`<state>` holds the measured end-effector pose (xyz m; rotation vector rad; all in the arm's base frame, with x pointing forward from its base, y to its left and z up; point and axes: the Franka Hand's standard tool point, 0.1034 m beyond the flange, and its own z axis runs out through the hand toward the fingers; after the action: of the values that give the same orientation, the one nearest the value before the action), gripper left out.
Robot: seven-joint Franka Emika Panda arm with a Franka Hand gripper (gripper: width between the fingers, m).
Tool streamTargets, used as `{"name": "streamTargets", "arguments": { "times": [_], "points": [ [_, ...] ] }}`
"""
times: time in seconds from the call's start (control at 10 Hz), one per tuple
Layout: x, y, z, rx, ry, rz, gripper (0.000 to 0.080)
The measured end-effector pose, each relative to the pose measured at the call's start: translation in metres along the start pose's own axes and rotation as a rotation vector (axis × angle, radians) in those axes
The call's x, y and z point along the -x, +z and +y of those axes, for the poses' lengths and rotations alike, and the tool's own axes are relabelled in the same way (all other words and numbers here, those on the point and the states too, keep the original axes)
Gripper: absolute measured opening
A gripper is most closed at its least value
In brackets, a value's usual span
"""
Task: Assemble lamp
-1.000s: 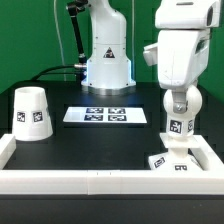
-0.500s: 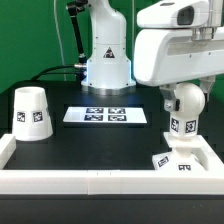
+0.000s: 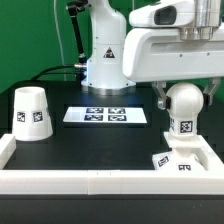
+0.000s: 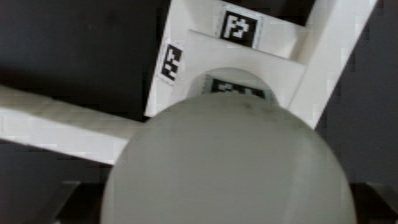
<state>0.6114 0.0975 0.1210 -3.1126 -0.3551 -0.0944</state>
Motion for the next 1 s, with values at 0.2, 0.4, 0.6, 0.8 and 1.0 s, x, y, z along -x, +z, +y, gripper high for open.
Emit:
{"name": "streamTargets", "arguments": {
  "times": [0.2, 0.4, 0.6, 0.8, 1.0],
  "points": [
    [0.0003, 0.0, 0.0012, 0.001, 0.14, 0.0, 0.0577],
    [0.003, 0.0009, 0.0013, 0.005, 0.35, -0.01, 0.0578],
    [0.006, 0.0013, -0.0004, 0.009, 0.59, -0.033, 0.0579],
    [0.0076, 0.0007, -0.0042, 0.013, 0.785, -0.077, 0.0579],
    [0.0064, 0.0027, -0.0058, 0.009, 0.984, -0.104, 0.0579]
  ]
}}
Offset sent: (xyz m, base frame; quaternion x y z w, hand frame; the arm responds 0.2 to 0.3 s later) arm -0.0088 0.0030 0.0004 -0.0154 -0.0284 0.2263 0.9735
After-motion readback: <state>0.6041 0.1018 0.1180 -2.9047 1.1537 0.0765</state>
